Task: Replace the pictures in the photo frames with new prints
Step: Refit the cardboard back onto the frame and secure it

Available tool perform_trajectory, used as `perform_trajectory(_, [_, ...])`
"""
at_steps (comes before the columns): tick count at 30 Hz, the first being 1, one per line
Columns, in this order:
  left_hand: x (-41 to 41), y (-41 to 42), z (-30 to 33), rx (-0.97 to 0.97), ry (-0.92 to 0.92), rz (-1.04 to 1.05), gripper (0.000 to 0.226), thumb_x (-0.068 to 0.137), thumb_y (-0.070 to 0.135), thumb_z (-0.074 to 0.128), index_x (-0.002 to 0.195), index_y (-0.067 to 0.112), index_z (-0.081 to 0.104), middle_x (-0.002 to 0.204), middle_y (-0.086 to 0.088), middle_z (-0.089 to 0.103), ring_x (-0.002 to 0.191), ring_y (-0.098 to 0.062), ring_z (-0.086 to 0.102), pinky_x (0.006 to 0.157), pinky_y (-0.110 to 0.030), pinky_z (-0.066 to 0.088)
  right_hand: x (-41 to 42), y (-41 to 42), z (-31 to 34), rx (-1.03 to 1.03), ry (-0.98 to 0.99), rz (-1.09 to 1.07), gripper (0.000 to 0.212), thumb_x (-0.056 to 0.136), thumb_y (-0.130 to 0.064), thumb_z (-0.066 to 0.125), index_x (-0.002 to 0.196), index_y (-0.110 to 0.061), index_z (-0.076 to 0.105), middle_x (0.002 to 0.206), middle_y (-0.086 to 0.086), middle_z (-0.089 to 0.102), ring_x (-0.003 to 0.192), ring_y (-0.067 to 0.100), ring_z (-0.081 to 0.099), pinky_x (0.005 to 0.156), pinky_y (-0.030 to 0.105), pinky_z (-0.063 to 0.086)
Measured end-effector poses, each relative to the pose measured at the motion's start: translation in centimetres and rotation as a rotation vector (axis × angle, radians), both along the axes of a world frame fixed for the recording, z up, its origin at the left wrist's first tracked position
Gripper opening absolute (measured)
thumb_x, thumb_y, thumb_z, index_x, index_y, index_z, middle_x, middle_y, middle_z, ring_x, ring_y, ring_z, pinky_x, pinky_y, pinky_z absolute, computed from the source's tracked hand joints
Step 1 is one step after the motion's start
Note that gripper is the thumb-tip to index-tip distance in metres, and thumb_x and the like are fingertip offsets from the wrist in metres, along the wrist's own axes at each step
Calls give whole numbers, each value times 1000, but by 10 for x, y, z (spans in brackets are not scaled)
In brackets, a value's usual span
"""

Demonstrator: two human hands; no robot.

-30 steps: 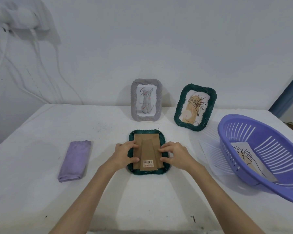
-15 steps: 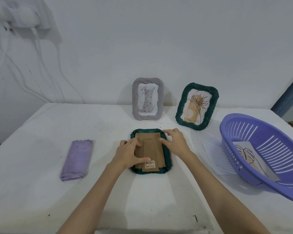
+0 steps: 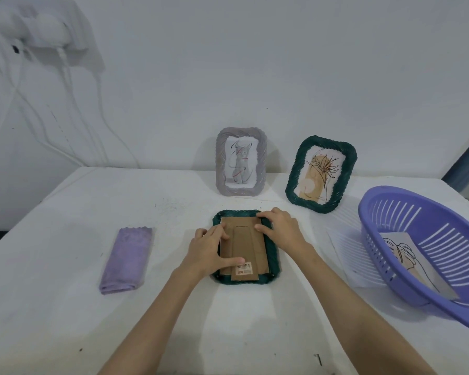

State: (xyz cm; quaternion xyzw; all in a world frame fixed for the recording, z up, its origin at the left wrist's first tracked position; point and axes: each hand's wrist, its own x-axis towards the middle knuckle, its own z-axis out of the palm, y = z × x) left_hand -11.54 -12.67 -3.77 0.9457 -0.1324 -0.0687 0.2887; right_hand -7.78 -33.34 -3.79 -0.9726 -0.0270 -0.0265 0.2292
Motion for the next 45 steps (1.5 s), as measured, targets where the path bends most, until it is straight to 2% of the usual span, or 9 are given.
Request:
perform_trajectory(5, [19, -1, 9, -152, -32, 100, 43, 78, 52, 61, 102, 17, 57, 128, 1, 46, 119, -21, 33, 96, -33, 33, -6, 2, -6, 117, -39, -68, 49, 87, -39, 57, 132, -25, 46, 119, 4, 55, 111, 26, 47, 89, 41, 38])
perform_trajectory(8, [36, -4, 7, -296, -99, 271, 39, 85, 41, 59, 114, 15, 55, 120, -9, 48, 115, -27, 39, 95, -34, 37, -7, 4, -5, 146, -42, -99, 46, 87, -37, 58, 130, -24, 47, 119, 4, 56, 111, 26, 47, 89, 40, 37])
perform_trajectory(16, [65, 3, -13, -122, -6, 163, 43, 88, 32, 59, 129, 28, 51, 119, -11, 48, 115, -31, 39, 95, -29, 27, -3, 2, -6, 109, -24, -73, 38, 88, -38, 56, 125, -31, 54, 116, 4, 54, 111, 24, 45, 86, 37, 35])
perform_trajectory(23, [76, 5, -20, -142, 34, 122, 27, 86, 28, 61, 113, 25, 57, 119, -6, 53, 116, -28, 40, 86, -26, 23, -2, 3, -5, 94, 0, -70, 37, 89, -39, 55, 126, -31, 54, 115, 3, 52, 112, 22, 43, 87, 37, 32])
perform_trajectory(28, [55, 0, -15, -109, -111, 182, 44, 88, 29, 58, 131, 26, 48, 127, -8, 48, 115, -31, 40, 93, -32, 32, -4, 3, -8, 117, -38, -101, 41, 88, -40, 57, 127, -29, 51, 116, 3, 54, 112, 25, 45, 87, 38, 35])
perform_trajectory(32, [19, -9, -2, -68, -228, 98, 30, 88, 40, 55, 114, 27, 59, 124, 4, 50, 118, -22, 39, 94, -31, 30, -7, 6, -11, 170, -85, -166, 42, 85, -40, 60, 123, -25, 51, 113, 2, 58, 109, 24, 47, 86, 39, 36])
perform_trajectory(39, [-13, -9, 4, 94, -119, -25, 66, 67, 74, 54, 124, 40, 47, 139, 17, 37, 129, -9, 32, 100, -32, 20, -19, -6, -1, 257, 0, -78, 35, 83, -43, 62, 116, -32, 59, 118, 2, 60, 109, 24, 49, 95, 45, 40])
perform_trajectory(42, [-18, -9, -1, 81, -132, -37, 89, 52, 86, 35, 128, 40, 43, 141, 19, 33, 132, -8, 27, 101, -31, 18, -50, -16, 8, 147, 84, 53, 29, 77, -46, 68, 105, -41, 64, 130, -5, 48, 122, 18, 34, 102, 38, 28])
perform_trajectory(45, [-22, -10, -8, 58, -162, -28, 90, 54, 84, 29, 131, 40, 41, 145, 17, 31, 136, -9, 22, 105, -32, 16, -82, -20, 14, 65, 112, 117, 35, 70, -50, 72, 103, -44, 64, 130, -13, 43, 122, 13, 29, 91, 29, 18])
